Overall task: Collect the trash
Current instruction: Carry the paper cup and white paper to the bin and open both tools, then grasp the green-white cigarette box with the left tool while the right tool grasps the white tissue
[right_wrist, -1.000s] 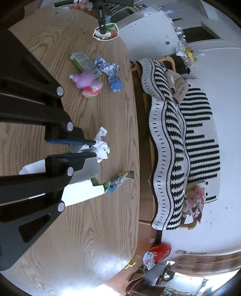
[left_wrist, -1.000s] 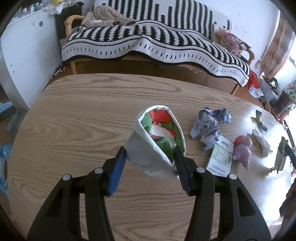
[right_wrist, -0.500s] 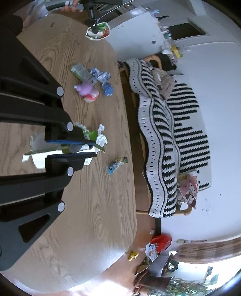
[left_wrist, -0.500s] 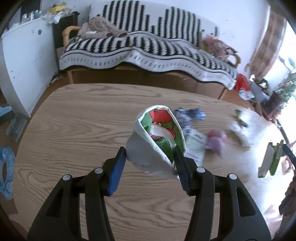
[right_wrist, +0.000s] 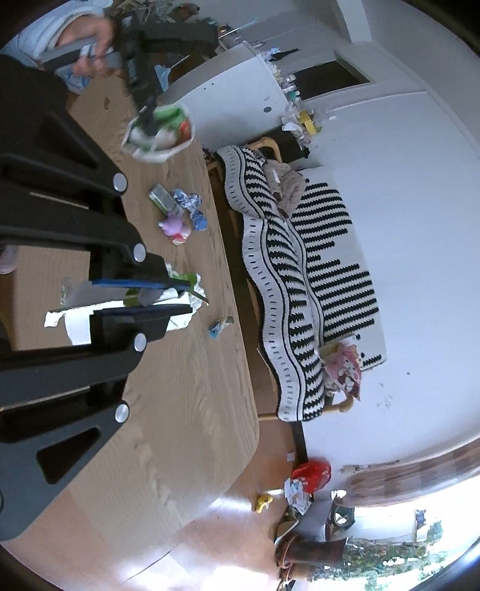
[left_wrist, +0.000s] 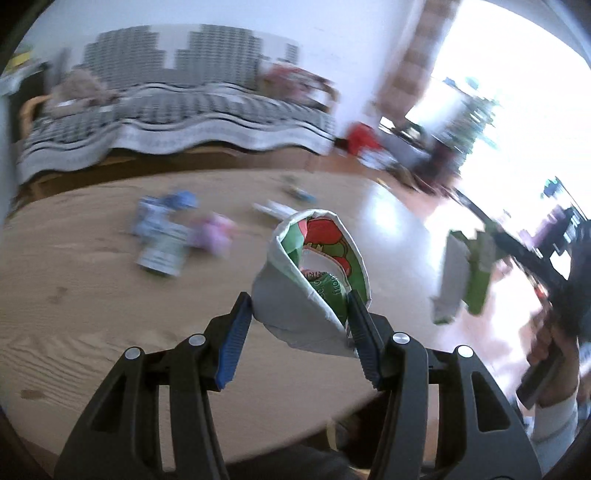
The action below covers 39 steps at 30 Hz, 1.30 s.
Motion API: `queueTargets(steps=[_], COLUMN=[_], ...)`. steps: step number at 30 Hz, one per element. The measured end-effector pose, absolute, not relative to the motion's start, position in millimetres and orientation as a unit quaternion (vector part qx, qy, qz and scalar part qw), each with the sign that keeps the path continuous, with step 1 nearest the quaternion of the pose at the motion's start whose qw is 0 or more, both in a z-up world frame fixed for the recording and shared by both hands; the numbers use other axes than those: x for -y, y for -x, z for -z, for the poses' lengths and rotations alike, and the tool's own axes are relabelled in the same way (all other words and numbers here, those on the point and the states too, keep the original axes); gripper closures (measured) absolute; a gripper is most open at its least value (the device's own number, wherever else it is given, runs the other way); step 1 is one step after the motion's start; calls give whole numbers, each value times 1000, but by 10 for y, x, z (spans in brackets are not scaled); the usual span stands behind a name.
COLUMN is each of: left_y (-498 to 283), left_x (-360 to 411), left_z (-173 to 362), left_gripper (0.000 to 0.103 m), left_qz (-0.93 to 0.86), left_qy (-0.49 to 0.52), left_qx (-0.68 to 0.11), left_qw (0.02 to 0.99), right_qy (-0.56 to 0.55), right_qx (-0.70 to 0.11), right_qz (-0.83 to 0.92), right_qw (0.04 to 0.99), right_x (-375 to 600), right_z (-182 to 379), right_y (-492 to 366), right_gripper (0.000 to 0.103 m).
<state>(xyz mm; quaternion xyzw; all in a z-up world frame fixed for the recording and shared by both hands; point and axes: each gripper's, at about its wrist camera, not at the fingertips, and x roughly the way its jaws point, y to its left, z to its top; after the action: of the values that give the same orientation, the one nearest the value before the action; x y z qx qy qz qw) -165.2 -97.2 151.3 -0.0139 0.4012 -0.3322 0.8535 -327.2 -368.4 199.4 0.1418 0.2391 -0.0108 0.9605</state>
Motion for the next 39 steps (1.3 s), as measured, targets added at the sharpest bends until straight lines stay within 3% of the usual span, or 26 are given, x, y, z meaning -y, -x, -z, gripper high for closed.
queueTargets(steps=[6,14,20,29,32,33,34,35,39], left_y=[2485,3179,3280,3250,3222,3221,3217,3213,3178], left_x=[1701,2235,2304,2401,2430,2439,2432,2412,2391], left_z=[-1024,-175,-22,54,122,144,159,152,92], left_gripper=[51,51,51,51,46,24,6,6,6], left_qz=[405,433,435,439,442,443,441,434,432], left_qy=[-27,-118,-139,-149,-141,-139,-135,-134,-158], left_qx=[-450,-519,-529,-537,-552,-558,-559,-550,-549], left_qw=[795,727,715,705,692,688,689,701,698], right_qy=[-161,-239,-274,-283,-286,-287,-289,-294,-317], right_qx=[-280,-359,-389,-404,-414,-417,-414,-402,-380], right_qz=[43,83,87,86,84,84,93,99,104], right_qw=[946,898,875,865,860,858,858,862,863], right_x=[3717,3848,3916,3988,3995,4006,4024,4044,4157], right_z=[-1641,-669,-216,-131,-101,-97,-104,-126,-187], right_y=[4039,4711,4855,4717,4670,4647,4656,4667,4712], right_gripper=[95,95,95,95,95,84,36,8,6])
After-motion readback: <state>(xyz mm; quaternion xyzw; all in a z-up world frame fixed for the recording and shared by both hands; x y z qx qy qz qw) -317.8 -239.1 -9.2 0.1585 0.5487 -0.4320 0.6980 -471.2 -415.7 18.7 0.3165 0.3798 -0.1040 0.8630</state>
